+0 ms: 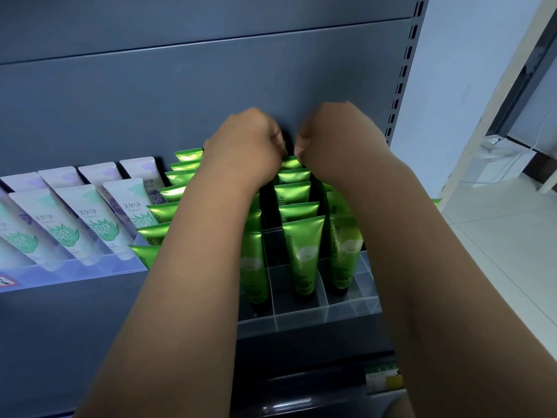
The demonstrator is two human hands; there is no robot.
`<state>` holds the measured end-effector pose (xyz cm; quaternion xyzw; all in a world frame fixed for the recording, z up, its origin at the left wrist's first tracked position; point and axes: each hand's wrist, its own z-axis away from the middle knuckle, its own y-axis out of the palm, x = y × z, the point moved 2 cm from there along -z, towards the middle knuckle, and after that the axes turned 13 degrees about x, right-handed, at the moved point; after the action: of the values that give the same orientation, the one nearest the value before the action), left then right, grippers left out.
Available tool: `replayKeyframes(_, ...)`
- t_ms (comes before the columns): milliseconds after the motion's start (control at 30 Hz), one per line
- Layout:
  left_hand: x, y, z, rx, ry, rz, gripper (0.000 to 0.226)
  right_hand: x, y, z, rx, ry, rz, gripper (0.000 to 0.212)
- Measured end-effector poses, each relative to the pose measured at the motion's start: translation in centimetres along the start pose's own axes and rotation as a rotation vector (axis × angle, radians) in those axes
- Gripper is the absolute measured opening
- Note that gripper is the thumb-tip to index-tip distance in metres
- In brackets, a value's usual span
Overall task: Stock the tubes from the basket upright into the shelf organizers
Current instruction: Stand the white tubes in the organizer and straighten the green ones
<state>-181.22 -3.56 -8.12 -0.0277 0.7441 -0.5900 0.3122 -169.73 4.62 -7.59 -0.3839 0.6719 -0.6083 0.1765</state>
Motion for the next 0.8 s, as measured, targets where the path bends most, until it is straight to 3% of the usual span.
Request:
replayKeyframes(100, -0.1, -0.3, 0.2, 0.002, 0.010, 0.011, 0.049, 0.0, 0.0, -0.1, 0.008, -0.001, 0.002, 0.022)
replayKeyframes(500, 0.6, -1.5, 1.0, -0.086, 0.023, 0.144, 0.023, -0.6, -1.0, -0.6, 0.031, -0.028, -0.104, 0.022)
replayKeyframes(600, 0.1, -2.6, 1.1, -0.122, 0.026, 0.020, 0.024, -0.5, -2.3, -1.4, 0.036, -0.043, -0.142, 0.022)
replayKeyframes(800, -1.3, -6.2, -0.5, -0.039, 0.120, -0.290, 0.025, 1.8, -4.9, -2.8, 0.150, -0.185, 0.051, 0.032)
